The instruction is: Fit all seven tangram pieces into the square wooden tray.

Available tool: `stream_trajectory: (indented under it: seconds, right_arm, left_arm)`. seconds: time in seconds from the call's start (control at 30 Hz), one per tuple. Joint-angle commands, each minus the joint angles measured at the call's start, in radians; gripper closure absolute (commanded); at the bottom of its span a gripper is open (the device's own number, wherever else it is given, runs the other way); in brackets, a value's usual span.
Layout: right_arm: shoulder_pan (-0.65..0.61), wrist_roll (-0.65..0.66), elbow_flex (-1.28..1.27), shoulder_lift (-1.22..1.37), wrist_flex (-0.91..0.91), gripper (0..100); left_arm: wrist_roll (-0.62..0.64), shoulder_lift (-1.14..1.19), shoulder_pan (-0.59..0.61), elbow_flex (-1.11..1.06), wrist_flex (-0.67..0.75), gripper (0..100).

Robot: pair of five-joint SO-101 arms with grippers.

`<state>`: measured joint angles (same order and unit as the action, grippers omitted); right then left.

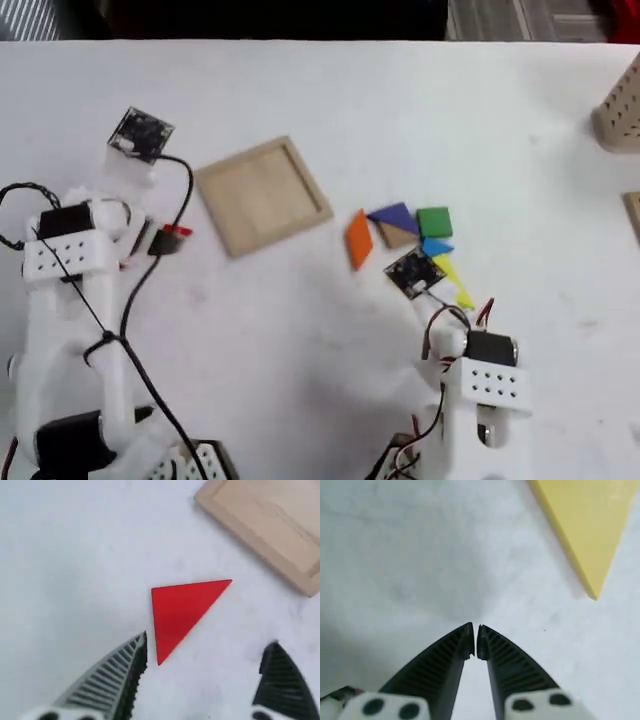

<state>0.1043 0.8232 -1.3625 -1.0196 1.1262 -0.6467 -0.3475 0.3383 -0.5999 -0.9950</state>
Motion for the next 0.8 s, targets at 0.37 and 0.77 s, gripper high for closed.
stream_trajectory:
  seconds: [0.37, 0.77]
  right_arm:
    - [0.008, -0.038, 0.005, -0.015, -0.013, 98.0]
    - [-0.004, -0.035, 0.003, -0.015, -0.013, 98.0]
  left_arm:
    - [-0.216, 0.01, 0.045, -0.124, 0.284, 65]
    - [-0.298, 0.579, 0.059, 0.508, 0.046, 65]
